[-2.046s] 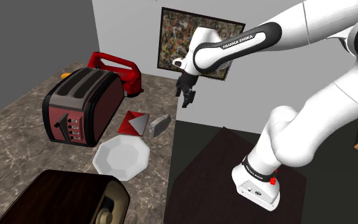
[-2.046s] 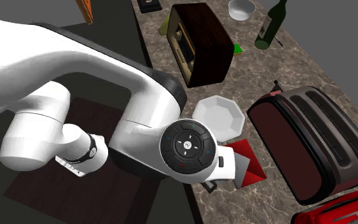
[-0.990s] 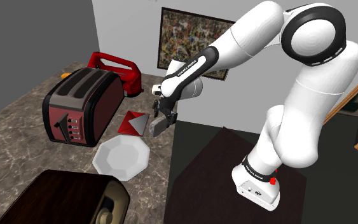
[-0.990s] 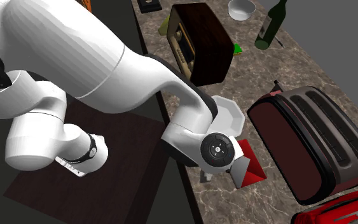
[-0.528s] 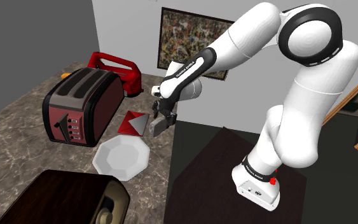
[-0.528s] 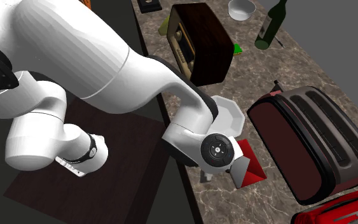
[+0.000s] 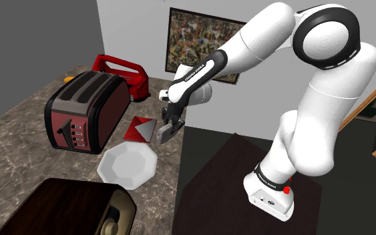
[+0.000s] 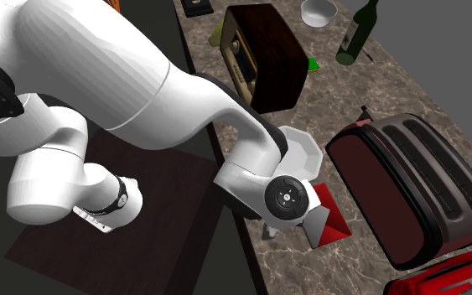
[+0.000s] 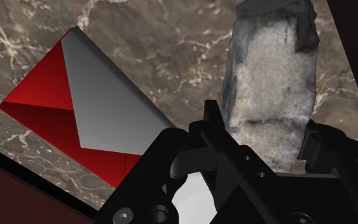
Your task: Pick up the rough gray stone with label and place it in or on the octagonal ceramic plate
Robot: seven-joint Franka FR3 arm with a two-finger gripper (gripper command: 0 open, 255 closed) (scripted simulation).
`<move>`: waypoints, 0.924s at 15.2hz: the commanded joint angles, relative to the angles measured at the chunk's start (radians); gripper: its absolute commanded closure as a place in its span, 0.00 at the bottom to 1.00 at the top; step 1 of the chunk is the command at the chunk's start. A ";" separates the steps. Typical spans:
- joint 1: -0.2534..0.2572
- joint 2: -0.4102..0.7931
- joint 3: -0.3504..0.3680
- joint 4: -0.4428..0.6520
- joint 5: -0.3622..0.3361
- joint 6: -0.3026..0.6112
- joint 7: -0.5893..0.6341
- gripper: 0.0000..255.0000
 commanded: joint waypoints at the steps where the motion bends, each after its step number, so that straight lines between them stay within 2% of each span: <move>1: 0.000 0.002 0.000 -0.001 0.000 0.001 0.000 1.00; 3: 0.000 0.002 0.000 0.000 0.000 0.001 0.000 1.00; 14: 0.012 -0.139 -0.035 0.007 -0.153 -0.126 0.129 1.00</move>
